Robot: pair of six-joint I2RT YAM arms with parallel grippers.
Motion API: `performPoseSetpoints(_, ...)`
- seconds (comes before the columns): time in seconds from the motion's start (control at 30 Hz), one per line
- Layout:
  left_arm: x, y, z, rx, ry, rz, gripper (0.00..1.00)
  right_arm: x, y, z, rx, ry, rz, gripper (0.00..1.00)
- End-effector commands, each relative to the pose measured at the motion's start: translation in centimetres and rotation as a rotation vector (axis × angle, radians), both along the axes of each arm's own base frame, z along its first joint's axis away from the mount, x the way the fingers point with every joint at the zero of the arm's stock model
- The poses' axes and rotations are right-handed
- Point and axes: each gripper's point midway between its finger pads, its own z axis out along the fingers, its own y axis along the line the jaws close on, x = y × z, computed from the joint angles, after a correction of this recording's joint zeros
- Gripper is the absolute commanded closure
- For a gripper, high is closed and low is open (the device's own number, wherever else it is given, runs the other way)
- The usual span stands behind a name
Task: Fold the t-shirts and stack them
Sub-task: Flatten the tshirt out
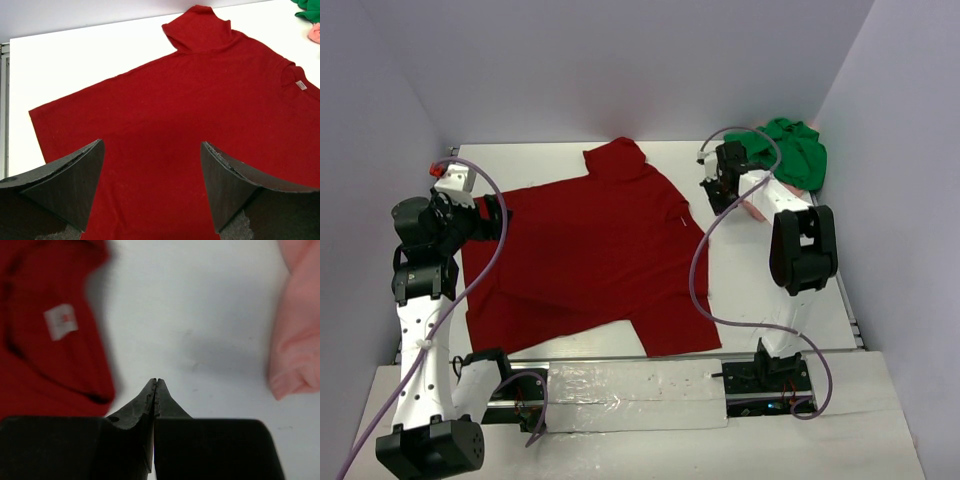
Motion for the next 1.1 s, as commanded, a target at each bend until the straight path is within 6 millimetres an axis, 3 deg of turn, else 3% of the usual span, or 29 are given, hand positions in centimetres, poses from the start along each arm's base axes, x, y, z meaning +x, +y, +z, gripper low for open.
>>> performPoseSetpoints(0.0, -0.1, -0.3, 0.3, -0.007, -0.019, -0.011, 0.14, 0.5, 4.9, 6.1, 0.198, -0.152, 0.156, 1.00)
performPoseSetpoints(0.03, -0.1, -0.3, 0.2, -0.008, -0.019, -0.010, 0.14, 0.2, 6.4, 6.8, 0.272, -0.154, 0.200, 1.00)
performPoseSetpoints(0.17, -0.1, -0.2, -0.3, -0.010, -0.008, -0.007, 0.14, 0.5, 8.9, 8.2, 0.361, -0.167, 0.248, 1.00)
performPoseSetpoints(0.33, 0.1, -0.1, -0.3, -0.005, -0.009, -0.002, 0.14, 1.5, 10.5, 4.5, 0.291, -0.047, 0.231, 1.00)
performPoseSetpoints(0.4, 0.2, 0.0, -0.3, -0.004, -0.009, 0.001, 0.14, 1.8, 10.1, 2.0, 0.226, 0.022, 0.203, 1.00)
performPoseSetpoints(0.57, 0.8, 0.1, -0.6, -0.006, 0.007, 0.001, 0.14, 1.3, 10.0, -1.5, 0.120, 0.145, 0.177, 1.00)
performPoseSetpoints(0.8, 1.5, 0.2, -0.9, -0.009, 0.022, -0.004, 0.15, -0.3, 8.6, -3.7, 0.024, 0.290, 0.162, 1.00)
performPoseSetpoints(0.9, 1.7, 0.2, -1.1, -0.009, 0.027, -0.006, 0.15, -0.3, 6.7, -4.0, -0.080, 0.273, 0.138, 1.00)
performPoseSetpoints(1.07, 1.6, 0.2, -1.2, -0.006, 0.030, -0.010, 0.15, 0.7, 2.5, -2.8, -0.285, 0.183, 0.083, 1.00)
